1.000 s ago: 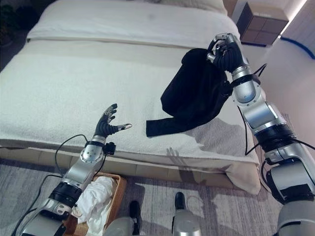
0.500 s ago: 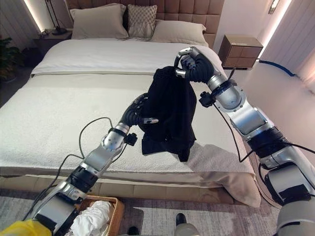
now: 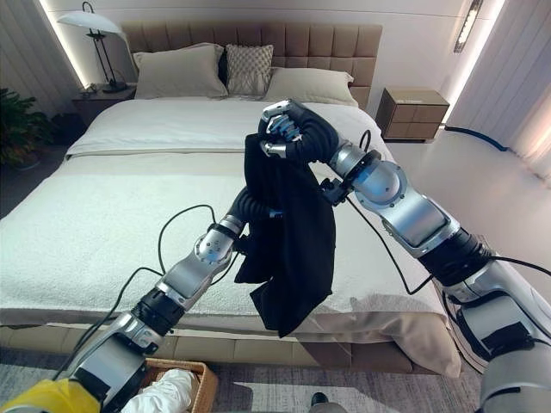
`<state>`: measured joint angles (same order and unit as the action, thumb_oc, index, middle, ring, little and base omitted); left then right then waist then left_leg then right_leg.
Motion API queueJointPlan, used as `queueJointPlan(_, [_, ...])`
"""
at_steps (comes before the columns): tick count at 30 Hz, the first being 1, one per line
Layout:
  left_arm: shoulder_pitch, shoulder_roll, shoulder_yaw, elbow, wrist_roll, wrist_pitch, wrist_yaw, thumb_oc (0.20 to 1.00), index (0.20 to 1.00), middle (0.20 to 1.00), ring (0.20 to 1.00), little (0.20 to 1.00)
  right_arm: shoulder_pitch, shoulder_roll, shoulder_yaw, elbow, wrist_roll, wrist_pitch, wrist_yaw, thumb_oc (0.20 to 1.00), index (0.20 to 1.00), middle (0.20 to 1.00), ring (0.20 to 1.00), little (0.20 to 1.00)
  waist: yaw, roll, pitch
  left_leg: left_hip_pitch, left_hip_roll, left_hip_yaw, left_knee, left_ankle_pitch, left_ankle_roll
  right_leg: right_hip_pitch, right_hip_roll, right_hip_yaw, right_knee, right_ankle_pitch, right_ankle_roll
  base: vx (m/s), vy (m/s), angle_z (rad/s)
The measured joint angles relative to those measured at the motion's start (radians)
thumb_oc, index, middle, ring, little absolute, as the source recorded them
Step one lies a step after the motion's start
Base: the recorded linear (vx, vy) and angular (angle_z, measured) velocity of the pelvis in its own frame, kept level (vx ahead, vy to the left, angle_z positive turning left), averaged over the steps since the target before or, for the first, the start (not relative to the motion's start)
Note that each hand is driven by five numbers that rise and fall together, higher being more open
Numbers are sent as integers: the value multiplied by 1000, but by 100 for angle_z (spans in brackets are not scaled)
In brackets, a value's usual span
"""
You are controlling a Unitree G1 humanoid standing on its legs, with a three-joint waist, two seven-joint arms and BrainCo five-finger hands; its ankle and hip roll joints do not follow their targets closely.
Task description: Pick up clothes into the bucket
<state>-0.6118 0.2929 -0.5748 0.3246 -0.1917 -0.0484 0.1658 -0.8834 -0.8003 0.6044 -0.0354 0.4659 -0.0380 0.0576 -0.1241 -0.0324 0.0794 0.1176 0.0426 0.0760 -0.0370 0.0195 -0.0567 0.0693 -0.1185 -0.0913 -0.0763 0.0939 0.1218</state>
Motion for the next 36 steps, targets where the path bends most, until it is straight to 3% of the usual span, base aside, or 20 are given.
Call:
queueJointPlan(1, [-9,-8,-6,15,-1,2,0,586,586,586,586,586,9,2,0,0,6,0,0,200,200,200,200,200,1,0,0,1,0,-1,0,0,0,2,0,0,0,0,0,0,0,0])
queueJointPlan(2, [-10,-8,-7,18,-1,3,-1,520,520,520,520,520,15,3,0,-1,16,0,0,200,200,200,200,200,2,0,0,2,0,-1,0,0,0,3,0,-1,0,0,0,0,0,0])
queueJointPlan(3, [-10,-18,-10,19,-28,5,-5,200,200,200,200,200,28,4,0,-3,32,0,0,200,200,200,200,200,1,0,0,7,0,-1,-1,0,0,7,0,-1,-1,0,0,0,0,0])
queueJointPlan(10, [19,-57,-12,32,-224,17,-33,200,200,200,200,200,127,18,-24,-39,78,1,-1,200,200,200,200,200,1,0,-2,14,1,-1,-5,0,0,13,1,-1,-1,-2,-2,0,0,0])
queueJointPlan(11, [32,-59,-4,21,-254,19,-42,200,200,200,200,200,144,22,-37,-48,78,1,-1,300,300,300,300,300,1,0,-2,13,1,-2,-5,0,0,13,1,-1,-2,-2,-2,0,0,0])
queueJointPlan(12, [78,-59,10,-7,-308,18,-55,200,200,200,200,200,185,26,-72,-72,78,1,-1,812,812,812,812,812,1,0,-3,16,1,-2,-6,0,0,16,2,-1,-3,-2,-2,0,0,0])
queueJointPlan(13, [130,-54,18,-40,-345,17,-63,200,200,200,200,200,225,27,-103,-92,79,1,-1,1000,1000,1000,1000,1000,1,0,-3,19,2,-2,-7,0,0,21,3,-1,-7,-2,-2,0,0,0])
queueJointPlan(18, [284,-26,28,-74,-453,44,-97,200,200,200,200,200,317,62,-210,-130,110,-8,-2,1000,1000,1000,1000,1000,6,1,-4,29,3,-2,-12,0,0,32,4,-2,-13,-2,-2,0,0,0])
queueJointPlan(23, [447,33,131,-114,-497,65,-140,200,200,200,200,200,569,176,-386,-124,128,-18,-23,1000,1000,1000,1000,1000,21,0,-5,28,4,-7,-16,0,0,32,5,-4,-13,-4,-4,-1,1,1])
queueJointPlan(24, [520,40,215,-156,-496,70,-161,200,200,200,200,200,686,261,-483,-121,139,-21,-23,1000,1000,1000,1000,1000,30,-3,-8,28,5,-15,-19,-1,1,31,5,-7,-13,-9,-5,-1,-2,6])
queueJointPlan(26, [621,41,324,-215,-497,62,-169,200,200,200,200,200,842,346,-579,-117,144,-19,-43,1000,1000,1000,1000,1000,30,-6,-10,28,5,-25,-21,-1,1,35,7,-13,-13,-16,-10,-3,1,12])
queueJointPlan(31, [778,87,589,-217,-444,60,-196,200,200,200,200,200,1130,492,-664,8,157,8,-26,1000,1000,1000,1000,1000,35,0,-14,11,3,-36,-26,-3,-1,29,3,-30,-12,-28,-7,-6,4,11])
queueJointPlan(36, [850,70,692,-218,-377,46,-203,200,200,200,200,200,1272,550,-703,200,161,25,13,1000,1000,1000,1000,1000,61,5,-11,8,-5,-47,-22,-3,-1,30,-7,-34,-12,-32,-1,-7,21,5])
